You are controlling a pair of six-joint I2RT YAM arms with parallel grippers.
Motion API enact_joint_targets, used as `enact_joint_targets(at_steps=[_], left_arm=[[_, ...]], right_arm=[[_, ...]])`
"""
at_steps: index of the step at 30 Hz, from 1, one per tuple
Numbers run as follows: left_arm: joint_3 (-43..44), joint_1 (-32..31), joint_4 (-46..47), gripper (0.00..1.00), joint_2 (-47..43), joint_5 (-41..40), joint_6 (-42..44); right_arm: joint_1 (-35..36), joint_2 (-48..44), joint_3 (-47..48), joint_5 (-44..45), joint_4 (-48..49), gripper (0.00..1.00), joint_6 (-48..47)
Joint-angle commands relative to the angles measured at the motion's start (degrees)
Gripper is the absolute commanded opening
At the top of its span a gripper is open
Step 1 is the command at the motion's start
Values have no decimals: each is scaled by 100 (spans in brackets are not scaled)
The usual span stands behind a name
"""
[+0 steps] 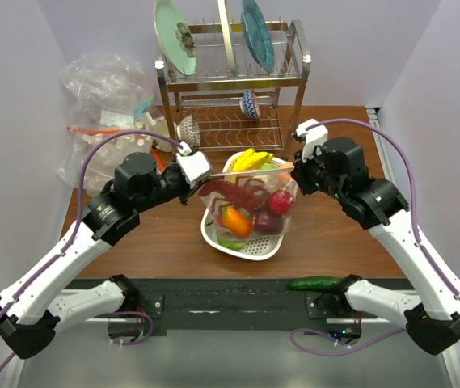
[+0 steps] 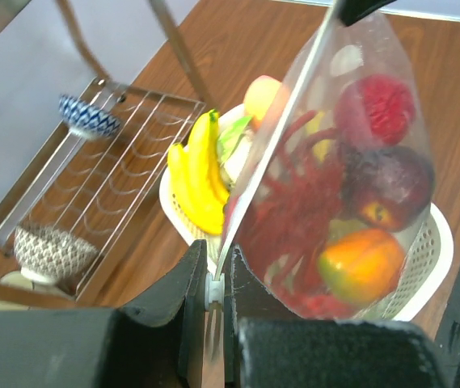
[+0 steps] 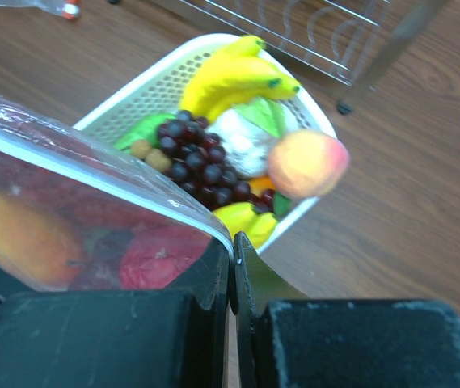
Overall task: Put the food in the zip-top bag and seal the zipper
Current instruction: Zip the zipper food storage bag at the center of the board, then place the zipper food storage bag at the center of the board.
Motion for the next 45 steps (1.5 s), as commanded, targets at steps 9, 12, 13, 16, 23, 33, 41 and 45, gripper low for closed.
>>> enact_joint_targets(at_steps=[9,12,13,16,23,33,41,45], left_arm=[[110,446,-556,0,-455,-1863,-350],[250,437,-302,0,-437,-1600,-324],[398,437,-249,0,-429,-1599,-342],[802,437,-239,0,-297,-1669,-447],[1279,446,-680,20,-225,-3398,-588],[760,516,639,100,-570,-4973,-579],[874,1306,675,100,-174,-4730,-1376],[1076,2167,157,100,37,-3999,-1949]], right_arm=[[-716,-290,258,2128,-747,0,-357],[-725,-220,503,1180,-554,0,-331],[-716,-185,696,873,-493,0,-296],[-716,8,1074,-578,-334,0,-260],[-532,588,1637,-3322,631,0,433],[-110,2310,2402,-4271,2652,0,1610],[321,3716,3509,-4631,3418,0,2270],[330,4208,3949,-4633,3621,0,2526]])
